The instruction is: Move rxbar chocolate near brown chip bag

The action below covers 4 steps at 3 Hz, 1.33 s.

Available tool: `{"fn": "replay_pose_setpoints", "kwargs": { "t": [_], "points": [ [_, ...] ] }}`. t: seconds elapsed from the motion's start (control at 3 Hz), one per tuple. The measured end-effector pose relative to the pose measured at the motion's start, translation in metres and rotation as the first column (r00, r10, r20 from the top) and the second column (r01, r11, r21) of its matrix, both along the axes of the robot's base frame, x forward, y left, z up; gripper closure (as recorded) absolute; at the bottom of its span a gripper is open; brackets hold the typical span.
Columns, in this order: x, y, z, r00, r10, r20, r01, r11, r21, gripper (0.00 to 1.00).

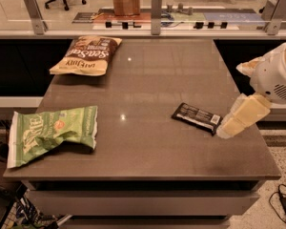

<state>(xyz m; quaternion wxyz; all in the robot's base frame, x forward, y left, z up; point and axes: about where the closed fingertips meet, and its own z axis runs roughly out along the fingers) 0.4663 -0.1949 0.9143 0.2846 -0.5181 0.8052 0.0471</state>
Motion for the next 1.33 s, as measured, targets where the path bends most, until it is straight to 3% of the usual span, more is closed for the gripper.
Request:
{"fn": "replay_pose_setpoints", "kwargs": {
  "t": [0.67, 1.33],
  "points": [
    [0.009, 0.007, -0.037, 0.9977, -0.038, 0.057, 0.028, 0.985, 0.169, 0.0],
    [0.03, 0.04, -0.054, 0.9921, -0.027, 0.123, -0.012, 0.952, 0.306, 0.0]
  ]
}}
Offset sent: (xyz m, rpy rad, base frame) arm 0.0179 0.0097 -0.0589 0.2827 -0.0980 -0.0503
